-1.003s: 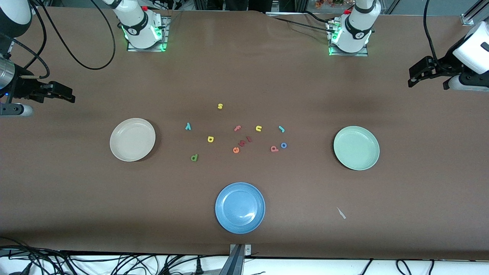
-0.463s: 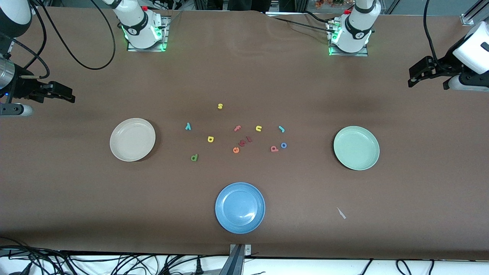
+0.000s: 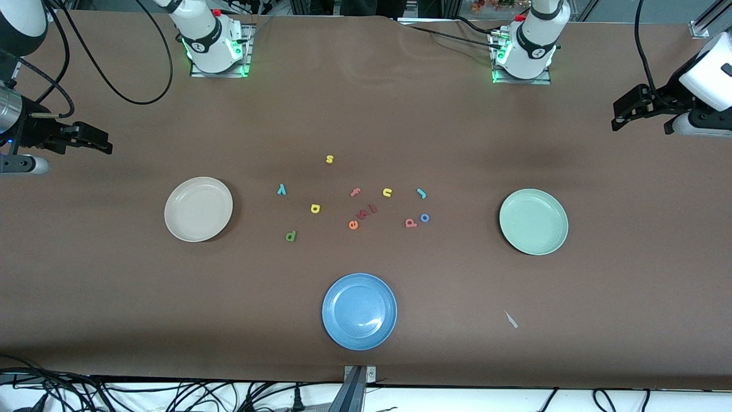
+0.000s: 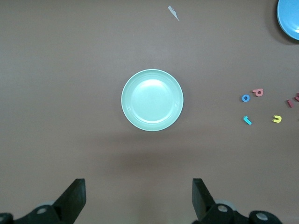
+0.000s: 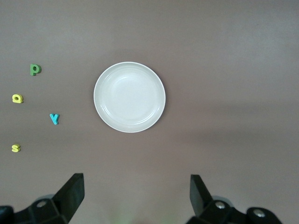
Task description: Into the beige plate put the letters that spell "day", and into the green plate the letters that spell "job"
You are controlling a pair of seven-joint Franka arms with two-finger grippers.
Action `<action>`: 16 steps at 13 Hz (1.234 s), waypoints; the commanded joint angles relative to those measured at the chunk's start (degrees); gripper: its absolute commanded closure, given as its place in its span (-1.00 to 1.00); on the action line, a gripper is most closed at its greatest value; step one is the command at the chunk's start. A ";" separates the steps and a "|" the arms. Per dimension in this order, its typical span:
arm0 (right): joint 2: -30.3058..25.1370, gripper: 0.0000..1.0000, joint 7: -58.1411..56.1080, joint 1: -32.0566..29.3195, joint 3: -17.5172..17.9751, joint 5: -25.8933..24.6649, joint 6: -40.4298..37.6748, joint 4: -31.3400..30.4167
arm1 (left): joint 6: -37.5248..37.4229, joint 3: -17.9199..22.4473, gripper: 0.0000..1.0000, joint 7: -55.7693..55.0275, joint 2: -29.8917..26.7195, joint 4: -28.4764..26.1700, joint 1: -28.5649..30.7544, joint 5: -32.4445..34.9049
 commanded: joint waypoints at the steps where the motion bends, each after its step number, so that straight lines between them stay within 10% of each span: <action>1: 0.02 -1.00 -0.13 -0.29 0.23 -0.40 -0.70 0.56 | -1.02 0.28 -1.00 1.15 0.59 1.53 0.41 0.21; 16: 0.02 -1.00 -0.13 -0.38 0.23 -0.31 -0.70 0.56 | -1.20 0.02 -1.00 0.44 1.12 1.18 0.50 -0.14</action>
